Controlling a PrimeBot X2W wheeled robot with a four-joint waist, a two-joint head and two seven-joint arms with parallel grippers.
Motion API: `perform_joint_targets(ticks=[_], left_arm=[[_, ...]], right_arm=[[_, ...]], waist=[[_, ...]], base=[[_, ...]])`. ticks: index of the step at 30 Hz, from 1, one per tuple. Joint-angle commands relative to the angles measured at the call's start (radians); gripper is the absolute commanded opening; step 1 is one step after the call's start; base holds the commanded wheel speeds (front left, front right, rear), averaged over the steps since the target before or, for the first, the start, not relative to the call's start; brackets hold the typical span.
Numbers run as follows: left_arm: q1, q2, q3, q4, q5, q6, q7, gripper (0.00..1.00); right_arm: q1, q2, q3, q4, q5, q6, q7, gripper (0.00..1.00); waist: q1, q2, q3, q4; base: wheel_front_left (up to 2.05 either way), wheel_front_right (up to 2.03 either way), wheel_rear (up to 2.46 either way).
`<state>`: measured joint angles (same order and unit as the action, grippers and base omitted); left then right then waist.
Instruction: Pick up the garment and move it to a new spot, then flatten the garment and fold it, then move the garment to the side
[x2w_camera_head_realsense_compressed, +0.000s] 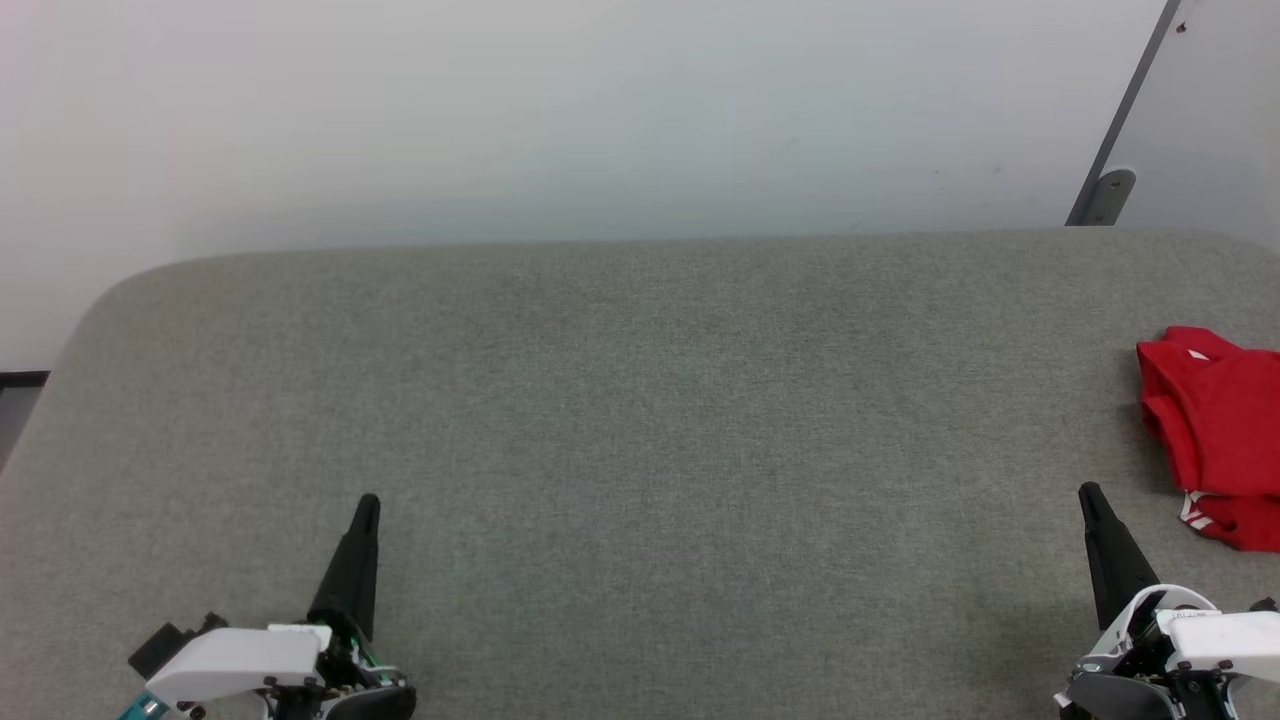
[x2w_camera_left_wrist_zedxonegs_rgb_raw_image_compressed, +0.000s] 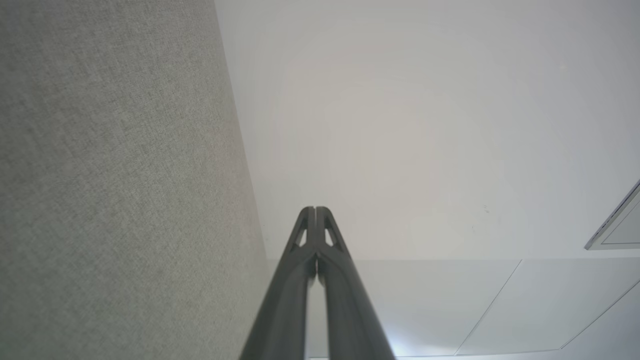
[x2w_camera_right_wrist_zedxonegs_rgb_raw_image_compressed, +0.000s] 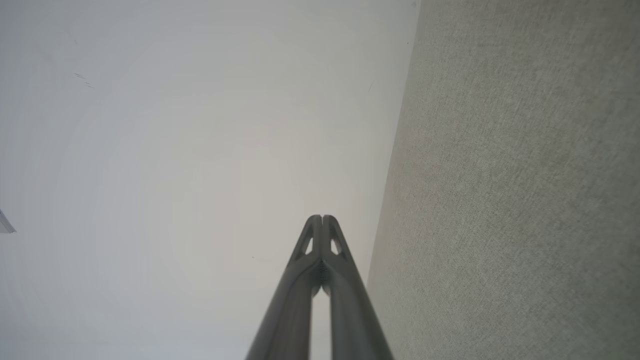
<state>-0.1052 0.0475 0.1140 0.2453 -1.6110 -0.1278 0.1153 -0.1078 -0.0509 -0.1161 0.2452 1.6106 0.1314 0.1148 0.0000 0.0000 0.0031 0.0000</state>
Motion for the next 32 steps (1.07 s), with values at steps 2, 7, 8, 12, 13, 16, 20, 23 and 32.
perform_joint_targets(ticks=[2, 7, 8, 12, 13, 16, 20, 23, 32], left_arm=[[-0.01, 0.001, 0.002, 0.001, -0.003, -0.005, 0.002, 0.0], [-0.01, 0.001, 0.002, 0.001, -0.003, -0.005, 0.002, 0.0], [-0.01, 0.001, 0.002, 0.001, -0.003, -0.005, 0.002, 0.0], [-0.01, 0.001, 0.002, 0.001, -0.003, -0.005, 0.002, 0.0], [-0.01, 0.001, 0.002, 0.001, -0.003, -0.005, 0.002, 0.0], [-0.01, 0.001, 0.001, 0.001, -0.003, -0.005, 0.002, 0.0], [-0.01, 0.001, 0.001, 0.001, -0.003, -0.005, 0.002, 0.0], [-0.01, 0.001, 0.001, 0.001, -0.003, -0.005, 0.002, 0.0], [-0.01, 0.001, 0.001, 0.001, -0.003, -0.005, 0.002, 0.0]], right_arm=[[-0.002, 0.003, 0.001, -0.002, 0.004, -0.001, 0.002, 0.0], [-0.002, 0.003, 0.001, -0.002, 0.004, -0.001, 0.002, 0.0], [-0.002, 0.003, 0.001, -0.002, 0.004, -0.001, 0.002, 0.0], [-0.002, 0.003, 0.001, -0.002, 0.004, -0.001, 0.002, 0.0], [-0.002, 0.003, 0.001, -0.002, 0.004, -0.001, 0.002, 0.0], [-0.002, 0.003, 0.001, -0.002, 0.004, -0.001, 0.002, 0.0], [-0.002, 0.003, 0.001, -0.002, 0.004, -0.001, 0.002, 0.0], [-0.002, 0.003, 0.001, -0.002, 0.004, -0.001, 0.002, 0.0], [-0.002, 0.003, 0.001, -0.002, 0.004, -0.001, 0.002, 0.0]], waist=[[0.0, 0.0, 0.0, 0.0], [0.0, 0.0, 0.0, 0.0], [0.0, 0.0, 0.0, 0.0], [0.0, 0.0, 0.0, 0.0], [0.0, 0.0, 0.0, 0.0], [0.0, 0.0, 0.0, 0.0], [0.0, 0.0, 0.0, 0.0], [0.0, 0.0, 0.0, 0.0], [0.0, 0.0, 0.0, 0.0]], base=[[0.0, 0.0, 0.0], [0.0, 0.0, 0.0], [0.0, 0.0, 0.0], [0.0, 0.0, 0.0], [0.0, 0.0, 0.0], [0.0, 0.0, 0.0], [0.0, 0.0, 0.0], [0.0, 0.0, 0.0], [0.0, 0.0, 0.0]])
